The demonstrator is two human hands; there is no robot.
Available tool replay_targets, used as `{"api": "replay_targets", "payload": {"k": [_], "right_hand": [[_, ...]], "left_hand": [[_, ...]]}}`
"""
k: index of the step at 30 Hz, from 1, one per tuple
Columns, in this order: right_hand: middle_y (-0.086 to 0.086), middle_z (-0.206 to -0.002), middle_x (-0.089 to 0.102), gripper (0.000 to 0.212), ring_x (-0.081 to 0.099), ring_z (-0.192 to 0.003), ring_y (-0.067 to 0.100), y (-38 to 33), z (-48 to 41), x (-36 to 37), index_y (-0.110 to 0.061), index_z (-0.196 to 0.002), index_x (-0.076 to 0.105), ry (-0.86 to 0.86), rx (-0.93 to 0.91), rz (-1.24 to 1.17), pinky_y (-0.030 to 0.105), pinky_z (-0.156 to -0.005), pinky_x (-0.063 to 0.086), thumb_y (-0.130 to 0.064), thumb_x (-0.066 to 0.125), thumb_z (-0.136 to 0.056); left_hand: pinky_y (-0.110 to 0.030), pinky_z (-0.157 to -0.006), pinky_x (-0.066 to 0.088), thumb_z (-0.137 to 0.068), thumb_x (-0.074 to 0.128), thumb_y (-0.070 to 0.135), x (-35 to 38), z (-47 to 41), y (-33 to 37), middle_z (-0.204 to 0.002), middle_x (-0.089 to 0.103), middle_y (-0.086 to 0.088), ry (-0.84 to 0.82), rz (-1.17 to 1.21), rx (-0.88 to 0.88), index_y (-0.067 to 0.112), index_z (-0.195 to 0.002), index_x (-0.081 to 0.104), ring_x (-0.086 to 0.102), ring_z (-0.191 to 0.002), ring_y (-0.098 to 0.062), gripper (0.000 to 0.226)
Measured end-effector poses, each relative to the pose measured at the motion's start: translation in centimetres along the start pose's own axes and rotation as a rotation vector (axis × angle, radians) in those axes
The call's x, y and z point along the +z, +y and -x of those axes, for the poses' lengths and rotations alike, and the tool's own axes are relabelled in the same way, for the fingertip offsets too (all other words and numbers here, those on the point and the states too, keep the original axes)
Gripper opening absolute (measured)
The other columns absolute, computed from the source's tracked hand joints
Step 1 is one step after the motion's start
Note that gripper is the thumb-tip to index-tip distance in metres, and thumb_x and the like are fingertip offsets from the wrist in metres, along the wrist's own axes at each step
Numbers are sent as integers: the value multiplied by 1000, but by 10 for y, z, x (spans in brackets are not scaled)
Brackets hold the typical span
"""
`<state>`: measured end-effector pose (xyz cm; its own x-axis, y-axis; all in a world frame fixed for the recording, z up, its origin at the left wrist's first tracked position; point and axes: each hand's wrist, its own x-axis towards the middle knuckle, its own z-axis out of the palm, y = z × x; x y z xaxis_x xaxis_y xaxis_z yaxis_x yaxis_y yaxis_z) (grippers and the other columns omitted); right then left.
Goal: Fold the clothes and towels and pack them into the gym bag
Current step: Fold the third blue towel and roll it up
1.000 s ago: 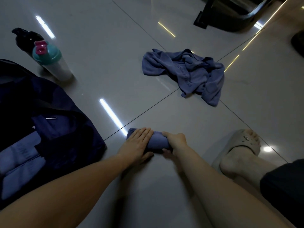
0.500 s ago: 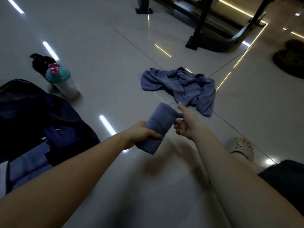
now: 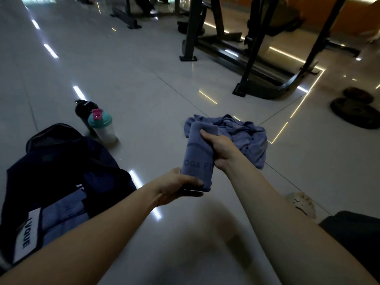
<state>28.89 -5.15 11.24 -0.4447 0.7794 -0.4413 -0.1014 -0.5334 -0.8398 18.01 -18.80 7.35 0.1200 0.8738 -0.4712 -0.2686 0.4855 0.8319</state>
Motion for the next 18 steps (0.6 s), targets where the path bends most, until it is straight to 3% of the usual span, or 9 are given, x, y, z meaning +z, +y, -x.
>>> {"api": "replay_targets", "payload": {"k": [3, 5, 7, 10, 13, 15, 18], "right_hand": [[25, -116, 68, 46, 68, -103, 42, -9, 2, 17, 3, -130, 58, 79, -78, 34, 47, -77, 59, -20, 72, -93], [21, -108, 69, 44, 69, -97, 38, -21, 7, 30, 4, -127, 58, 64, -132, 68, 50, -83, 59, -19, 73, -92], [16, -99, 69, 41, 69, -84, 31, -38, 17, 48, 4, -123, 59, 10, -168, 143, 40, -70, 60, -18, 73, -92], [15, -96, 69, 47, 69, -73, 25, -56, 34, 87, 5, -123, 60, -145, -176, 360, 29, -54, 56, -22, 77, -89], [12, -88, 70, 36, 69, -65, 18, -51, 48, 133, 2, -110, 64, -367, -131, 589, 26, -52, 54, -25, 77, -90], [7, -77, 70, 22, 69, -61, 13, -43, 52, 162, -2, -95, 66, -523, -134, 697, 23, -52, 52, -21, 76, -90], [10, -86, 73, 35, 71, -74, 18, -28, 49, 201, 2, -103, 68, -711, -139, 784, 30, -64, 55, -26, 80, -86]], "left_hand": [[-41, -95, 56, -94, 66, 5, 11, 15, -10, -120, 72, -19, 80, 143, 53, 1, -126, 62, 70, -112, -32, 32], [-42, -97, 55, -99, 59, 6, 11, 28, -12, -117, 73, -17, 135, 117, 35, 1, -123, 64, 71, -109, -30, 25], [-42, -97, 55, -99, 58, 5, -4, 48, -5, -116, 74, -15, 159, -25, -31, 2, -123, 65, 72, -108, -29, 25], [-40, -87, 56, -98, 51, -3, -53, 83, 34, -112, 75, -15, 332, -239, -51, 2, -121, 63, 72, -104, -30, 27], [-34, -74, 52, -101, 54, 15, -93, 125, 93, -106, 74, -15, 600, -114, 149, 5, -105, 66, 70, -90, -26, 16], [-31, -71, 49, -99, 58, 33, -108, 156, 126, -97, 72, -4, 628, -122, 261, 15, -98, 67, 66, -83, -17, 20], [-32, -76, 48, -92, 69, 31, -125, 190, 143, -96, 70, -8, 603, -255, 254, 7, -105, 73, 64, -87, -20, 27]]}}
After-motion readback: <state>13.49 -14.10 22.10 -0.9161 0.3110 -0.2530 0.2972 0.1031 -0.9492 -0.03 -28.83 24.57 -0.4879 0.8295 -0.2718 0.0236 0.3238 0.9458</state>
